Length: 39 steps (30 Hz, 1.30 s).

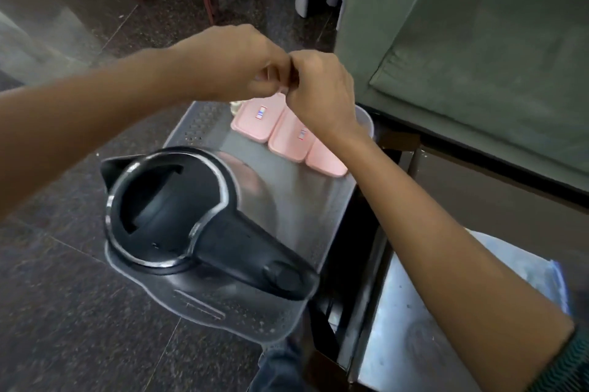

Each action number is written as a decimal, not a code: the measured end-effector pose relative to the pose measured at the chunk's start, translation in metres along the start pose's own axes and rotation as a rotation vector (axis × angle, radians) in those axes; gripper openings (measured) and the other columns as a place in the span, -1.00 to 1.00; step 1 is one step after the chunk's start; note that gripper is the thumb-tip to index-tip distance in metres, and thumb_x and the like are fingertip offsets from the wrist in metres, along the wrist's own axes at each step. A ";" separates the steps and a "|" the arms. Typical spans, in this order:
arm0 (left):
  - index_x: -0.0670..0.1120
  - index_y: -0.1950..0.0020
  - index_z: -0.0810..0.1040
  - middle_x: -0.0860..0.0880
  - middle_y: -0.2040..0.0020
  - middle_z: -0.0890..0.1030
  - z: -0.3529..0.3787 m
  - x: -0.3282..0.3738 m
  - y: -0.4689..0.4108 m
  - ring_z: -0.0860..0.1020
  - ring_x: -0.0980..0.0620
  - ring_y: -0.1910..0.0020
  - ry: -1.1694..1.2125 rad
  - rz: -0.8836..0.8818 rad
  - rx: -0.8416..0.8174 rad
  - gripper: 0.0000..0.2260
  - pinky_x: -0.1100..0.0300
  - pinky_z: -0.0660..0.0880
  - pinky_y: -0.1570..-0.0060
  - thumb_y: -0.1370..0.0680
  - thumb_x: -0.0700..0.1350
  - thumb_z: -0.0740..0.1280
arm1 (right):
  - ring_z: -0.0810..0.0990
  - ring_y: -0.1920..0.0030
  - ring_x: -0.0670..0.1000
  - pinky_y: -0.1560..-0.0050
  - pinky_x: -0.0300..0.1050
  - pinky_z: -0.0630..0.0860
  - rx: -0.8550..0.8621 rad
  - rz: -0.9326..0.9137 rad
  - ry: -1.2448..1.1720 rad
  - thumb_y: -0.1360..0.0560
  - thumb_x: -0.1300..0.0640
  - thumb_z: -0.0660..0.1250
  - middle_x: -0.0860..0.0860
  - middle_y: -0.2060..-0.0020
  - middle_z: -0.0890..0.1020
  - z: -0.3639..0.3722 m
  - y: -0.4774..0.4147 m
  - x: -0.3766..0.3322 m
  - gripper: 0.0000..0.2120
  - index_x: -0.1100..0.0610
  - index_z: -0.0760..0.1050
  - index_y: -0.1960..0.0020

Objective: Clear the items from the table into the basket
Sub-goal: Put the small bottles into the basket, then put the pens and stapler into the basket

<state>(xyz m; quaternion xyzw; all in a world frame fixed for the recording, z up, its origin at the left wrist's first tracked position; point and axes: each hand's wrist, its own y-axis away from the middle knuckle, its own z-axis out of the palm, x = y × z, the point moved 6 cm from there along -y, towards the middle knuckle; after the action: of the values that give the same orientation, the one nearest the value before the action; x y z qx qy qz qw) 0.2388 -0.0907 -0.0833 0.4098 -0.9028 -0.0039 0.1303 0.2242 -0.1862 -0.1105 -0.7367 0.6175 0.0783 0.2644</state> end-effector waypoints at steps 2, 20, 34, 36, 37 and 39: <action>0.06 0.06 0.63 0.02 0.14 0.66 0.002 0.041 -0.016 0.55 -0.02 0.20 0.026 0.052 -0.076 -0.84 0.09 0.49 0.08 -0.46 -0.08 0.27 | 0.55 0.09 0.24 0.31 -0.08 0.25 0.039 0.066 -0.018 -0.32 0.28 0.23 0.12 0.17 0.65 -0.031 0.024 0.025 -0.85 0.17 0.54 0.18; -0.04 0.14 0.59 0.02 0.11 0.63 0.204 0.435 -0.037 0.55 0.01 0.07 0.237 0.291 -0.652 -0.86 0.08 0.50 0.04 -0.46 -0.08 0.24 | 0.56 0.11 0.26 0.28 -0.13 0.24 -0.242 0.777 -0.092 -0.35 0.29 0.22 0.16 0.18 0.65 -0.168 0.395 0.252 -0.89 0.17 0.51 0.21; 0.01 -0.08 0.49 -0.01 0.05 0.52 0.323 0.559 -0.038 0.54 -0.04 0.00 -0.545 0.478 -0.314 -0.73 -0.15 -0.12 -0.45 -0.43 -0.25 0.32 | 0.58 0.03 0.13 0.13 -0.05 0.51 -0.086 1.035 0.007 -0.44 0.31 0.21 0.08 0.04 0.63 -0.212 0.572 0.374 -0.77 0.18 0.61 0.02; -0.03 -0.08 0.45 -0.03 0.08 0.46 0.330 0.561 -0.037 0.50 -0.07 0.01 -0.594 0.445 -0.382 -0.70 -0.16 -0.32 -0.39 -0.41 -0.31 0.28 | 0.57 0.02 0.11 0.13 -0.05 0.53 -0.080 1.035 0.019 -0.46 0.30 0.21 0.08 0.03 0.63 -0.217 0.586 0.383 -0.77 0.18 0.60 -0.01; -0.04 -0.09 0.43 -0.04 0.08 0.43 0.333 0.564 -0.036 0.48 -0.08 0.01 -0.600 0.429 -0.406 -0.69 -0.17 -0.39 -0.35 -0.40 -0.32 0.27 | 0.57 0.02 0.11 0.14 -0.05 0.52 -0.066 1.039 0.025 -0.45 0.30 0.21 0.07 0.03 0.63 -0.220 0.593 0.386 -0.78 0.19 0.60 0.00; -0.04 -0.09 0.42 -0.03 0.12 0.37 0.332 0.570 -0.040 0.48 -0.06 0.03 -0.630 0.422 -0.403 -0.68 -0.18 -0.40 -0.35 -0.39 -0.31 0.27 | 0.55 0.02 0.11 0.18 -0.08 0.50 -0.031 1.046 0.045 -0.44 0.31 0.23 0.08 0.03 0.62 -0.226 0.603 0.393 -0.80 0.20 0.59 0.02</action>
<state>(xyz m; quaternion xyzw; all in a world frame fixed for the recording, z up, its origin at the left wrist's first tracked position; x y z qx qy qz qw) -0.1706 -0.5728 -0.2763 0.1614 -0.9437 -0.2783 -0.0766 -0.3091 -0.6964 -0.2690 -0.3354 0.9071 0.1932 0.1656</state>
